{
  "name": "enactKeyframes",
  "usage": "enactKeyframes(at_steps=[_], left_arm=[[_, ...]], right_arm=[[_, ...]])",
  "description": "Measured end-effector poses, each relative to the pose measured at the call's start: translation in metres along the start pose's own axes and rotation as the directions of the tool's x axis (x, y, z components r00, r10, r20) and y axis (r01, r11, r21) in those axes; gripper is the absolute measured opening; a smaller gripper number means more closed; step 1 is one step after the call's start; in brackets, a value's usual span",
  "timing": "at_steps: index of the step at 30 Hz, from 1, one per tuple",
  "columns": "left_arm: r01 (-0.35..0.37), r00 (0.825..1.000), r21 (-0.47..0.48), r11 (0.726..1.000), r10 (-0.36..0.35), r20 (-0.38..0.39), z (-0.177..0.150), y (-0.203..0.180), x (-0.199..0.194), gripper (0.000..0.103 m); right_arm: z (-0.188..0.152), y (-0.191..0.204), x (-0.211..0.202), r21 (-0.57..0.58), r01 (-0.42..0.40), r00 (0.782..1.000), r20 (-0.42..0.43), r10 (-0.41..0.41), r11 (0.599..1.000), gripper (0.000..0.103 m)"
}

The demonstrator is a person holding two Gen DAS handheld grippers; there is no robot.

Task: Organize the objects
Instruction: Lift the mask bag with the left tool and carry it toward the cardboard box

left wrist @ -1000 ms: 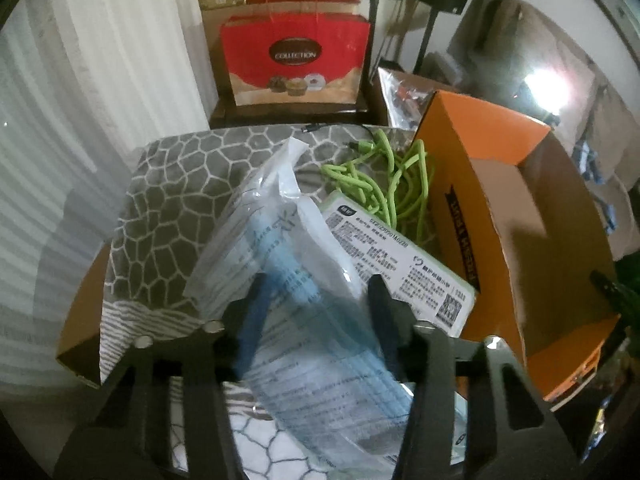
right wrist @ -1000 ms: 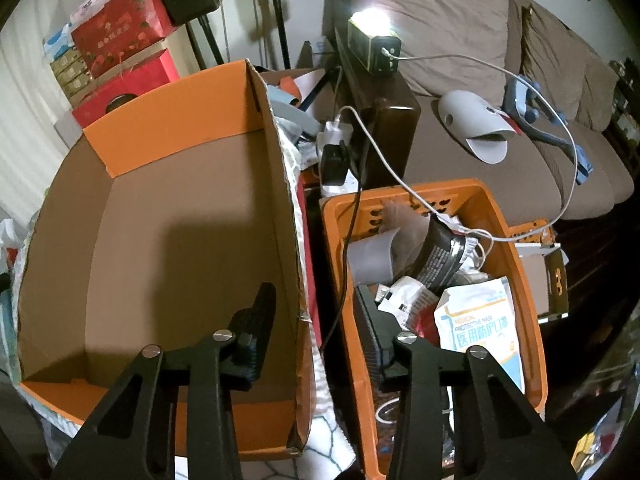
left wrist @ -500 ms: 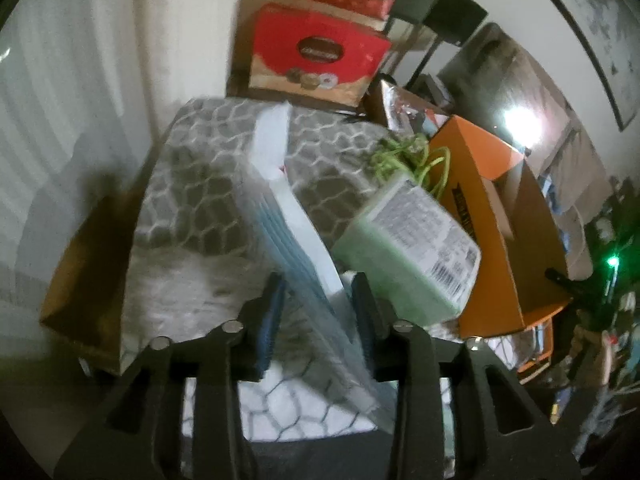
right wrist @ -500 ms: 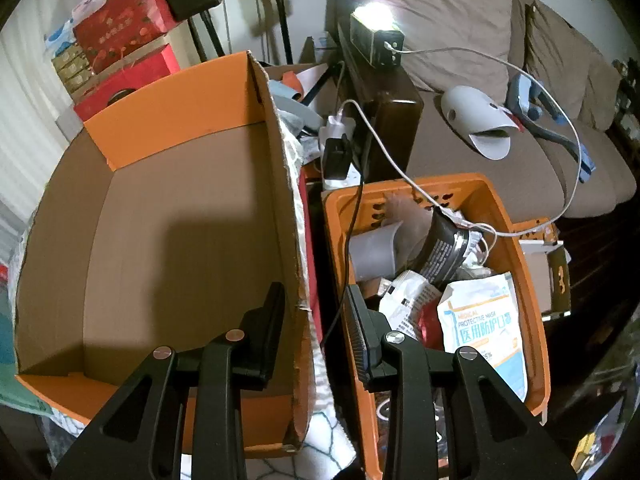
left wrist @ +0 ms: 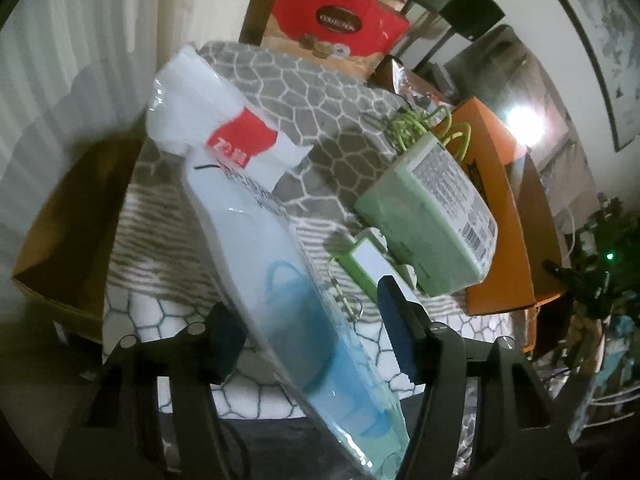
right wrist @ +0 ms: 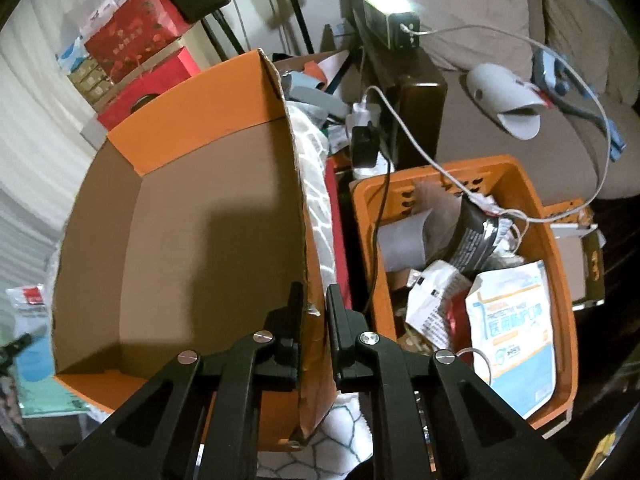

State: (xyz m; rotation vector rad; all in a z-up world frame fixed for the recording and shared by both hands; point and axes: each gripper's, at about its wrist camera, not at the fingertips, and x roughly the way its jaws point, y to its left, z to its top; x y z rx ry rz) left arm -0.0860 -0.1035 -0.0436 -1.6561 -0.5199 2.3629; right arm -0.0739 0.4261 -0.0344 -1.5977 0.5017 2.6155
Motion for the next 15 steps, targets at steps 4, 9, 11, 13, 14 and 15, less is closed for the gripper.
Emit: enactKeyframes(at_steps=[4, 9, 11, 13, 14, 15], left_arm=[[0.028, 0.999, -0.021, 0.999, -0.029, -0.018, -0.001, 0.006, 0.003, 0.050], [0.037, 0.999, -0.052, 0.998, -0.039, -0.035, -0.002, 0.013, 0.005, 0.045], [0.041, 0.998, -0.060, 0.997, -0.043, -0.035, -0.003, 0.015, 0.005, 0.045], [0.038, 0.999, -0.061, 0.997, -0.041, -0.036, -0.003, 0.015, 0.006, 0.047], [0.038, 0.999, -0.060, 0.997, -0.040, -0.036, -0.003, 0.015, 0.006, 0.048], [0.037, 0.999, -0.058, 0.998, -0.039, -0.036, -0.004, 0.015, 0.007, 0.048]], right_arm=[[0.002, -0.003, 0.001, -0.002, -0.035, 0.999, -0.026, 0.034, 0.999, 0.012], [0.008, -0.007, -0.001, -0.007, -0.053, 0.996, -0.071, 0.052, 0.999, 0.022], [0.011, -0.006, -0.005, -0.021, -0.026, 0.996, -0.080, 0.024, 0.999, 0.026], [0.014, -0.005, -0.008, -0.038, -0.011, 0.996, -0.084, 0.008, 0.999, 0.026], [0.015, -0.003, -0.011, -0.051, -0.001, 0.996, -0.087, -0.003, 0.999, 0.027], [0.016, -0.003, -0.012, -0.060, 0.005, 0.996, -0.090, -0.011, 0.998, 0.027]])
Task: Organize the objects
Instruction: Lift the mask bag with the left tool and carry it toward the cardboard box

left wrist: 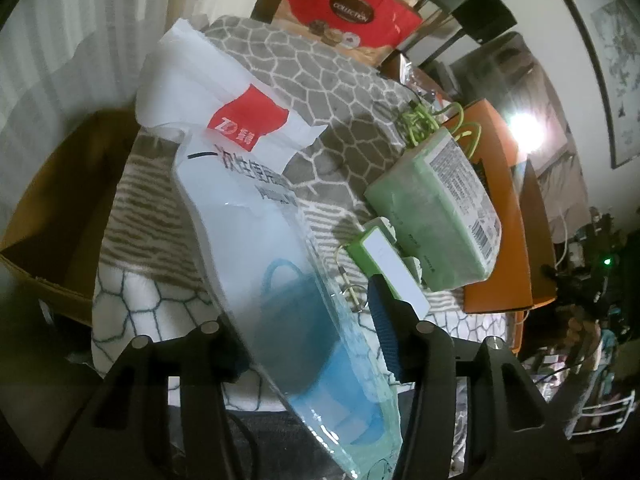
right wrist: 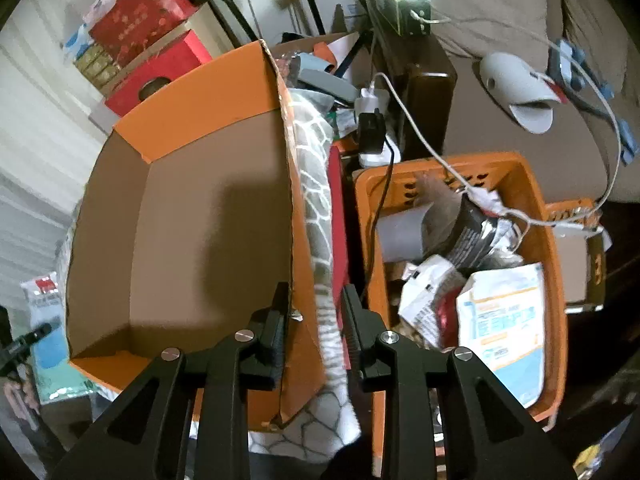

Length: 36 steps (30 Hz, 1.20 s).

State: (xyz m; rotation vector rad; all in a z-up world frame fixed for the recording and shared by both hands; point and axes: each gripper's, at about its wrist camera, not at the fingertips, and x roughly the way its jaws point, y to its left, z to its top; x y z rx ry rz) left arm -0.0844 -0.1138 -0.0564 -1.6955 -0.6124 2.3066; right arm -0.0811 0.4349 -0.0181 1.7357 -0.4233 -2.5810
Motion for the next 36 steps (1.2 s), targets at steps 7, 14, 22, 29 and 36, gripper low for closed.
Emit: enactKeyframes(at_steps=[7, 14, 22, 29, 36], left_arm=[[0.019, 1.000, 0.013, 1.000, -0.019, 0.004, 0.002, -0.001, 0.001, 0.024], [0.042, 0.999, -0.041, 0.998, -0.043, -0.025, 0.005, 0.006, 0.008, 0.026], [0.080, 0.997, -0.046, 0.996, -0.081, -0.007, 0.006, 0.005, 0.007, 0.016], [0.154, 0.987, -0.033, 0.987, -0.152, 0.059, 0.012, -0.004, -0.025, 0.012], [0.239, 0.963, 0.045, 0.970, -0.242, 0.119, 0.027, -0.044, -0.069, 0.012]], right_arm=[[0.002, 0.012, 0.000, -0.051, 0.034, 0.999, -0.013, -0.035, 0.998, 0.008], [0.002, 0.011, 0.002, -0.042, 0.034, 0.999, -0.004, -0.034, 0.999, 0.007], [0.001, 0.011, 0.002, -0.039, 0.033, 0.999, 0.003, -0.033, 0.999, 0.008], [0.002, 0.012, 0.001, -0.034, 0.028, 1.000, 0.005, -0.028, 0.999, 0.008], [0.001, 0.012, 0.001, -0.034, 0.028, 1.000, 0.006, -0.028, 0.999, 0.008]])
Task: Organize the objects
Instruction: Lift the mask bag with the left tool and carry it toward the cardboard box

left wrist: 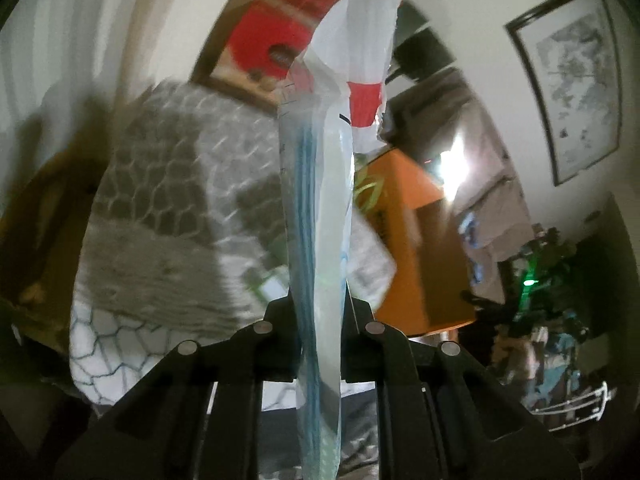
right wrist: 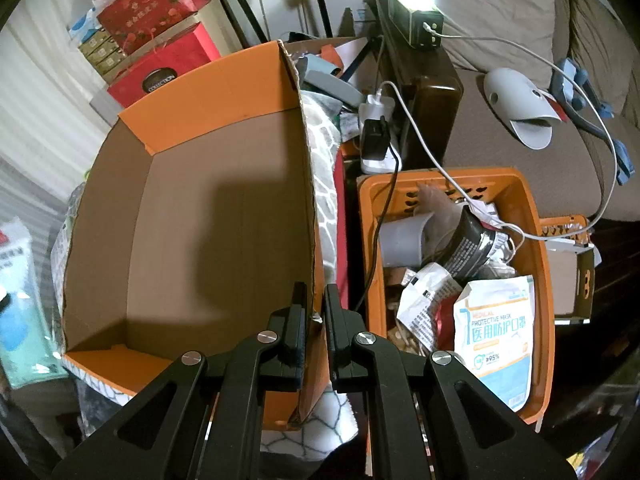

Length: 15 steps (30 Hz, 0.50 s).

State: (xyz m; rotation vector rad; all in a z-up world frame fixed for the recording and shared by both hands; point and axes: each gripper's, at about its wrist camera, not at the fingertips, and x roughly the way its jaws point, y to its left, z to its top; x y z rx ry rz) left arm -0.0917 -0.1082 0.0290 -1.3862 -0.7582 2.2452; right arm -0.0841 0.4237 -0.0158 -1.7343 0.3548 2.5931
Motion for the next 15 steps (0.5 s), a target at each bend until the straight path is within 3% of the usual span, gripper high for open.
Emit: enactKeyframes(at_steps=[7, 15], left_arm=[[0.016, 1.000, 0.089, 0.996, -0.017, 0.010, 0.024, -0.056, 0.009, 0.012], [0.126, 0.990, 0.056, 0.991, -0.122, -0.073, 0.038, -0.104, 0.060, 0.012]], right_arm=[[0.000, 0.001, -0.001, 0.001, -0.006, 1.000, -0.001, 0.006, 1.000, 0.008], [0.000, 0.001, -0.001, 0.001, -0.009, 1.000, -0.003, 0.009, 1.000, 0.008]])
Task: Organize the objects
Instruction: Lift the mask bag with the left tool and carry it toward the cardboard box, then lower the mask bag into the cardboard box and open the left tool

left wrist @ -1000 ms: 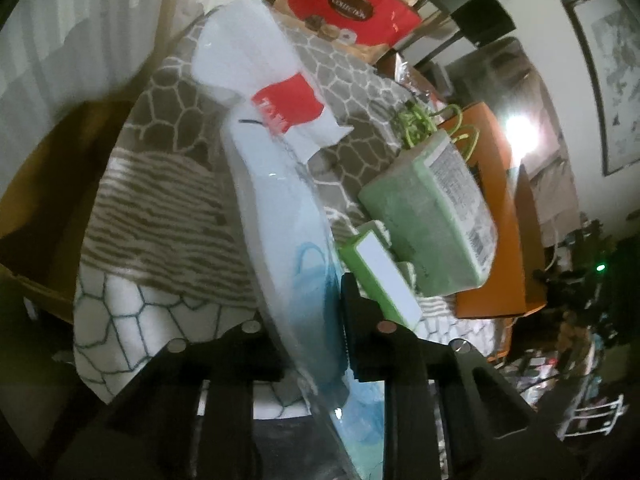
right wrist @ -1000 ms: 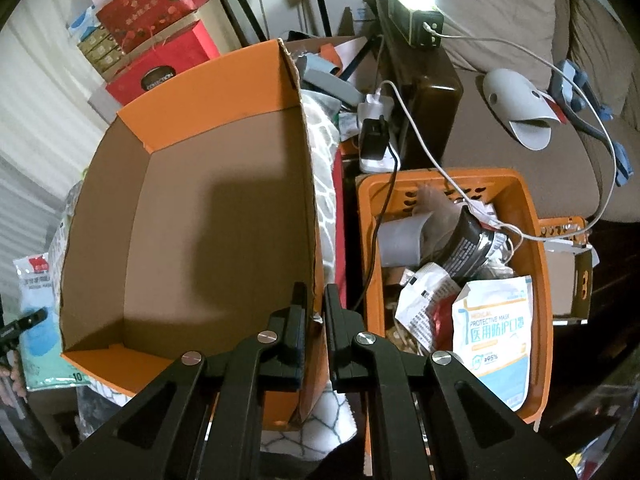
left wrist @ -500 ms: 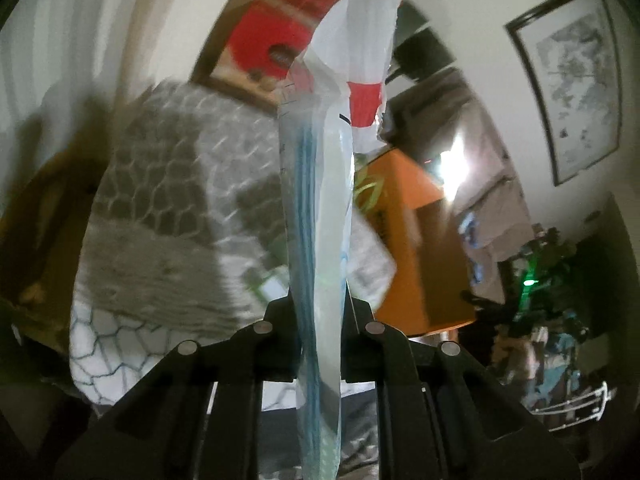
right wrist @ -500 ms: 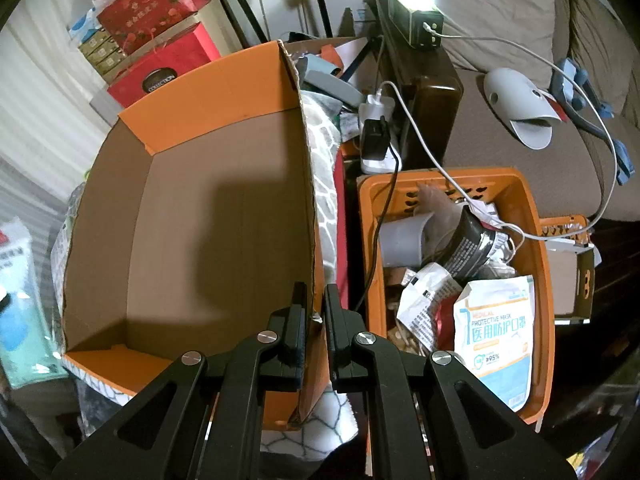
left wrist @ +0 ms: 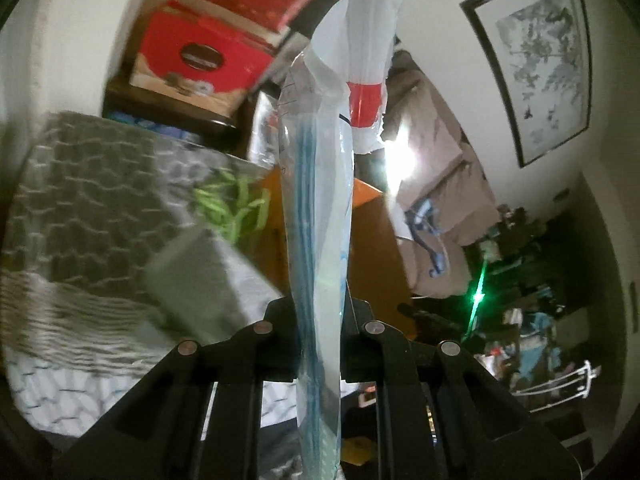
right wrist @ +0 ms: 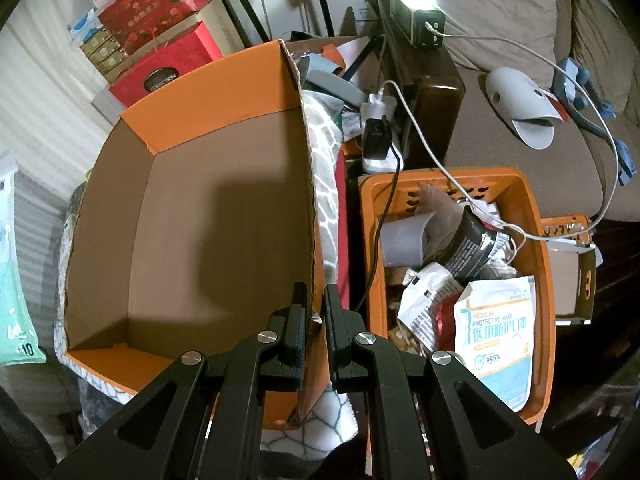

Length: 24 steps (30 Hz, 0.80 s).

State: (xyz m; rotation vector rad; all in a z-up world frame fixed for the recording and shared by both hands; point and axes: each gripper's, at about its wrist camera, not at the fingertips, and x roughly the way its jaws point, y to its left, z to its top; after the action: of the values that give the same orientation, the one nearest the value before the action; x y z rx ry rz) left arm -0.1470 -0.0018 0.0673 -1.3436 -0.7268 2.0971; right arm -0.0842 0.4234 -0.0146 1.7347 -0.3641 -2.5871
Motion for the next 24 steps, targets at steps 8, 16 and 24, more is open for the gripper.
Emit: enactKeyframes(at_steps=[8, 16, 24], left_arm=[[0.058, 0.996, -0.036, 0.998, -0.060, -0.067, 0.016, -0.042, 0.079, 0.012], [0.068, 0.988, -0.096, 0.993, -0.080, -0.130, 0.022, -0.057, 0.149, 0.012], [0.044, 0.982, -0.125, 0.991, -0.066, -0.176, 0.013, -0.062, 0.201, 0.012]], right_arm=[[0.000, 0.000, 0.000, 0.003, -0.005, 1.000, -0.001, 0.005, 1.000, 0.008], [0.000, -0.001, 0.001, 0.004, -0.008, 1.000, -0.001, 0.008, 1.000, 0.008], [-0.001, -0.002, 0.002, 0.007, -0.016, 1.000, -0.001, 0.016, 1.000, 0.008]])
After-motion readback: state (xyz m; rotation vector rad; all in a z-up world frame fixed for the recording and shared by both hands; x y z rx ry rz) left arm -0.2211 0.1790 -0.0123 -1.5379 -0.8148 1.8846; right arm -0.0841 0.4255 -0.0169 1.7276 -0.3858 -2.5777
